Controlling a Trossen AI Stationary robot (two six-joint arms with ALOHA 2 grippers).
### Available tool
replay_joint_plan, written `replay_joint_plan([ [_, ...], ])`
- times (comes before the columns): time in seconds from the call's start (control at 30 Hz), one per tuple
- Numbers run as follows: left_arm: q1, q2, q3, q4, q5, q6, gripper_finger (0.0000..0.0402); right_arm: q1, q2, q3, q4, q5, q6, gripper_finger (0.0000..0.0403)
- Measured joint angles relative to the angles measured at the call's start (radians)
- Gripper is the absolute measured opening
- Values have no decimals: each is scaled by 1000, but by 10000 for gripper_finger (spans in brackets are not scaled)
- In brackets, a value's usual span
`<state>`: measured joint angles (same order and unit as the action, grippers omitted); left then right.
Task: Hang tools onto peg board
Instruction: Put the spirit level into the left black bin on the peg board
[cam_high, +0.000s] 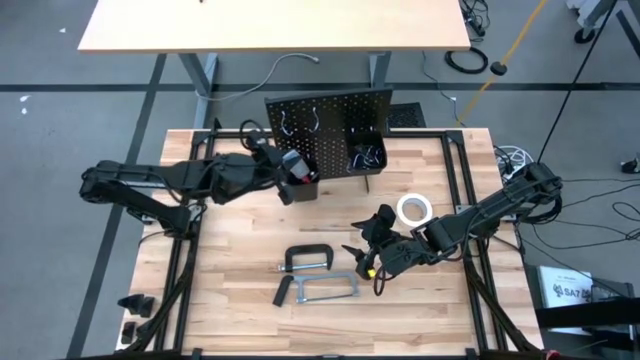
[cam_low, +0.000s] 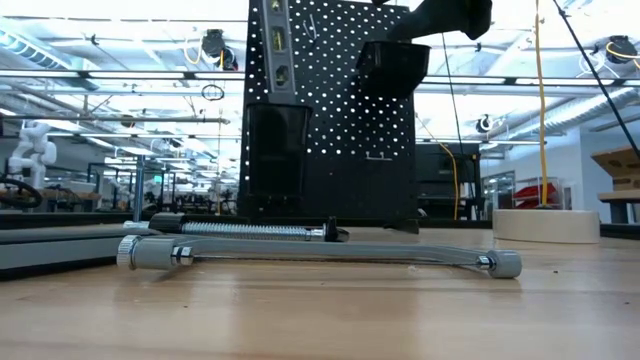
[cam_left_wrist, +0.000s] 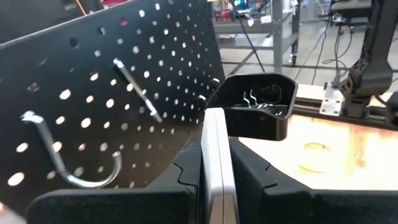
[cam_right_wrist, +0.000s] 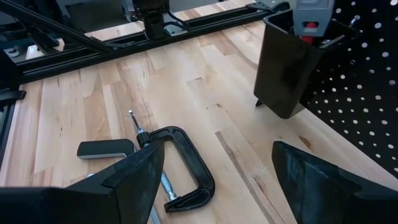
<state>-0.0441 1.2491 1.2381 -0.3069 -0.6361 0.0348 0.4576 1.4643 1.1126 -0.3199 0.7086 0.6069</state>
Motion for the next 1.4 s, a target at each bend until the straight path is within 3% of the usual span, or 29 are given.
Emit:
replay_joint_plan([
  [0.3, 4, 14, -1, 40, 81, 8, 48, 0, 0, 0, -1, -2, -8, 293],
  [0.7, 43, 8, 45, -138, 95, -63, 48, 0, 0, 0, 0, -3, 0, 293],
  [1.0, 118, 8, 90, -233, 249, -108, 48, 0, 0, 0, 0, -3, 1, 293],
  [1.4, 175, 11, 154, -432, 310, -107, 48, 0, 0, 0, 4, -3, 1, 293],
])
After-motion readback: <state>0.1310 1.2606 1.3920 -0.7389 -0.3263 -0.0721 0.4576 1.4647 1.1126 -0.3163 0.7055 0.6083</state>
